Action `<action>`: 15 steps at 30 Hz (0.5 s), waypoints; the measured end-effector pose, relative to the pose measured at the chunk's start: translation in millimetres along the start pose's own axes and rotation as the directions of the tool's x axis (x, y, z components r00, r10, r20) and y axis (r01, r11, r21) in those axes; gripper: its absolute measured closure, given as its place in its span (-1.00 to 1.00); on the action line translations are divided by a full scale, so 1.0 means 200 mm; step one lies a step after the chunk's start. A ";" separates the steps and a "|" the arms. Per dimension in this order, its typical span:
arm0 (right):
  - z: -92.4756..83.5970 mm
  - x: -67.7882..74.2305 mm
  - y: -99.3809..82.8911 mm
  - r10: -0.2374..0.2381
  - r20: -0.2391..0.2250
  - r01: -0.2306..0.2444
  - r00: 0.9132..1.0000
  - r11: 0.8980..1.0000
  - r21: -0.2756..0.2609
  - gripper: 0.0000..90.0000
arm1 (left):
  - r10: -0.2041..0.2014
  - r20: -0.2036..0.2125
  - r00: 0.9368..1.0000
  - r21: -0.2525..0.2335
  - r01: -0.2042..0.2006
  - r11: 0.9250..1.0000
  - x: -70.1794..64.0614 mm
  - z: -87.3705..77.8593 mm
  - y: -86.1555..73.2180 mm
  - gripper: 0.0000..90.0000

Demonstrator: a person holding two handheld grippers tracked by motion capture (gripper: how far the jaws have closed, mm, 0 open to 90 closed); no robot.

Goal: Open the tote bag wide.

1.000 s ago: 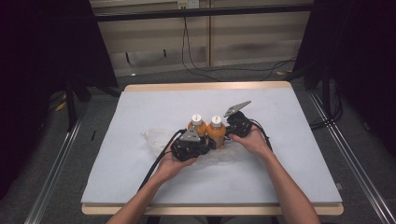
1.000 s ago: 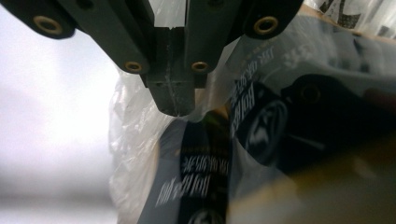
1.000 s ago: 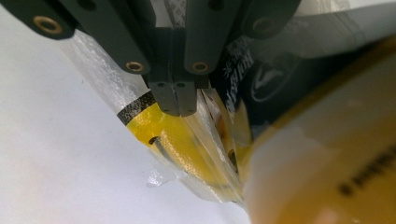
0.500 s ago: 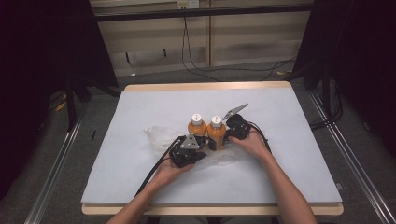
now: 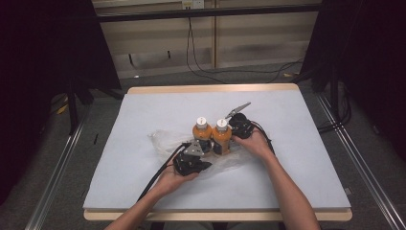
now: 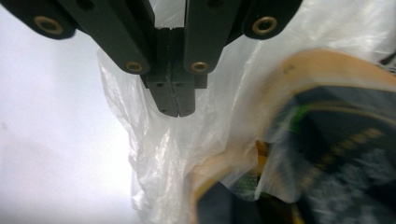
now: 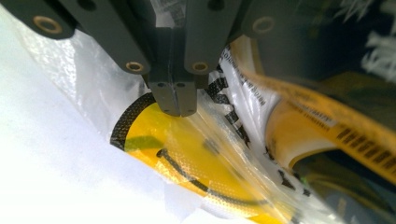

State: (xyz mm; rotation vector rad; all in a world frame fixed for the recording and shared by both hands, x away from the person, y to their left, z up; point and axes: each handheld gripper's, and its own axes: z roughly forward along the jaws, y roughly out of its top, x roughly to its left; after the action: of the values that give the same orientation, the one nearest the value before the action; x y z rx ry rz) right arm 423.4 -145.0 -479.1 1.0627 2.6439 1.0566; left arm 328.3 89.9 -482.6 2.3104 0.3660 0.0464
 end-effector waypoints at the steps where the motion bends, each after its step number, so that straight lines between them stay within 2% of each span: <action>1: 0.00 0.00 0.00 0.007 0.002 -0.007 1.000 1.000 -0.002 1.00 | 0.011 0.012 1.000 0.024 -0.012 1.000 -0.01 -0.01 0.00 1.00; 2: 0.00 0.00 0.00 0.014 0.007 -0.014 1.000 1.000 0.000 1.00 | 0.018 0.027 0.999 0.012 -0.019 1.000 -0.02 -0.01 0.00 1.00; 3: 0.01 -0.01 0.00 0.024 0.001 -0.024 1.000 1.000 -0.007 1.00 | 0.027 0.029 0.999 0.028 -0.028 0.999 -0.03 -0.02 0.00 1.00; 5: 0.01 -0.02 0.01 0.033 -0.006 -0.033 0.999 0.999 -0.013 1.00 | 0.024 0.044 0.999 0.024 -0.025 0.999 -0.04 -0.02 -0.01 1.00; 6: 0.01 -0.03 0.01 0.043 -0.006 -0.043 0.999 0.999 -0.014 1.00 | 0.017 0.048 0.999 0.006 -0.017 1.000 -0.04 -0.01 -0.02 1.00; 7: 0.02 -0.04 0.00 0.071 -0.023 -0.071 0.997 0.997 -0.028 1.00 | 0.021 0.059 0.998 0.000 -0.021 1.000 -0.04 -0.01 -0.02 1.00; 8: 0.02 -0.04 0.00 0.071 -0.023 -0.071 0.997 0.997 -0.028 1.00 | 0.032 0.053 0.998 0.011 -0.033 0.999 -0.04 -0.02 -0.02 1.00; 9: 0.02 -0.05 0.01 0.078 -0.027 -0.079 0.997 0.996 -0.028 1.00 | 0.026 0.049 0.998 0.009 -0.026 1.000 -0.05 -0.02 -0.02 1.00; 11: 0.02 -0.05 0.01 0.076 -0.022 -0.077 0.997 0.997 -0.029 1.00 | 0.031 0.063 0.998 0.020 -0.032 0.999 -0.06 -0.02 -0.02 1.00; 12: 0.03 -0.05 0.01 0.080 -0.018 -0.081 0.997 0.996 -0.030 1.00 | 0.019 0.086 0.996 0.007 -0.020 1.000 -0.07 -0.02 -0.02 1.00; 14: 0.03 -0.05 0.02 0.082 -0.007 -0.082 0.997 0.996 -0.028 1.00 | 0.038 0.084 0.996 0.018 -0.040 0.999 -0.09 -0.03 -0.03 1.00; 15: 0.03 -0.05 0.02 0.084 -0.003 -0.084 0.996 0.996 -0.031 1.00 | 0.035 0.087 0.996 0.001 -0.035 0.999 -0.10 -0.03 -0.03 1.00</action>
State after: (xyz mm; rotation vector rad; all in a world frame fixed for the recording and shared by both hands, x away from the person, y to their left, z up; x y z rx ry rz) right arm 436.0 -145.0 -482.6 1.1765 2.5959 1.1115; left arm 305.7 92.8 -481.9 2.3132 0.2811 -0.0377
